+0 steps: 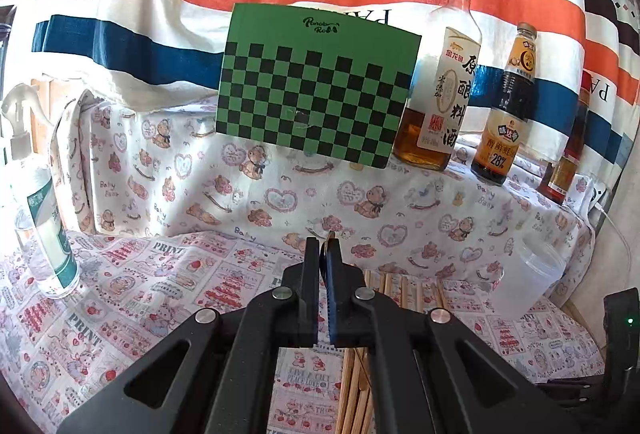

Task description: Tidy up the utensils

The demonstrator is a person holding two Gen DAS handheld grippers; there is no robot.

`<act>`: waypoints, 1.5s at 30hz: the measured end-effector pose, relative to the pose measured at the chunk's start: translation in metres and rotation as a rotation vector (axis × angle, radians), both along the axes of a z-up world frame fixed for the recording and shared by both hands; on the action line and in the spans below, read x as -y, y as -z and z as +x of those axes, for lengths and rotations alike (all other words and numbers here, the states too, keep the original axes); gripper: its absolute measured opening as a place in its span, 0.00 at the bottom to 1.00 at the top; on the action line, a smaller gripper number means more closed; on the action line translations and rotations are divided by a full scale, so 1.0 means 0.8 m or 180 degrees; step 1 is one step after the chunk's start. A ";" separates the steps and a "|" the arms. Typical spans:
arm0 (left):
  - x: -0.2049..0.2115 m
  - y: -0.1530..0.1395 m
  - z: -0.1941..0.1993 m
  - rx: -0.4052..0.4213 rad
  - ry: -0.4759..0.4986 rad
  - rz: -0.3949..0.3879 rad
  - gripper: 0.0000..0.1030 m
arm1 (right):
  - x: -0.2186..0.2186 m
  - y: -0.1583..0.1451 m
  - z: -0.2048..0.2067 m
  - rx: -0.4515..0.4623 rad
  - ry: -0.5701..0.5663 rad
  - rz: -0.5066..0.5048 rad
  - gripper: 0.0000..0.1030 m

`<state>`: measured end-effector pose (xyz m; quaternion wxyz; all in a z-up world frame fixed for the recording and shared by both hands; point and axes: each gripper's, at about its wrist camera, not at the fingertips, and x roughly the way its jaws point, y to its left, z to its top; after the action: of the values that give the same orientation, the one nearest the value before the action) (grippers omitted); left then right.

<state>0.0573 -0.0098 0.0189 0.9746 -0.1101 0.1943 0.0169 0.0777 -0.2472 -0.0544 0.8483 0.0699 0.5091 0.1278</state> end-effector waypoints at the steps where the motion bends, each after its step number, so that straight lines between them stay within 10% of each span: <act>1: 0.000 -0.001 -0.003 0.0024 -0.0029 0.0026 0.02 | -0.003 0.002 0.002 -0.0004 0.0018 -0.0042 0.28; 10: 0.016 0.005 0.010 -0.0266 -0.0072 0.0401 0.02 | -0.009 -0.016 0.052 0.0189 0.0395 -0.0480 0.23; 16: 0.000 0.008 0.019 -0.0694 0.0270 -0.0103 0.02 | -0.003 -0.019 0.119 0.0138 0.0581 -0.0617 0.16; 34: -0.021 -0.029 -0.010 -0.0100 -0.0344 0.0262 0.02 | -0.032 0.011 0.218 -0.0322 0.0595 -0.0632 0.07; 40: -0.017 -0.023 -0.004 -0.0169 -0.0332 0.0359 0.02 | -0.056 0.000 0.211 -0.0111 0.0521 -0.0621 0.06; 45: -0.013 -0.030 -0.009 -0.0102 -0.0336 0.0476 0.02 | -0.062 -0.095 0.144 0.0768 0.0318 -0.0519 0.06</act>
<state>0.0501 0.0005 0.0432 0.9746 -0.0469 0.2019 0.0844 0.1931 -0.1975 0.0215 0.9115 0.0102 0.4081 0.0511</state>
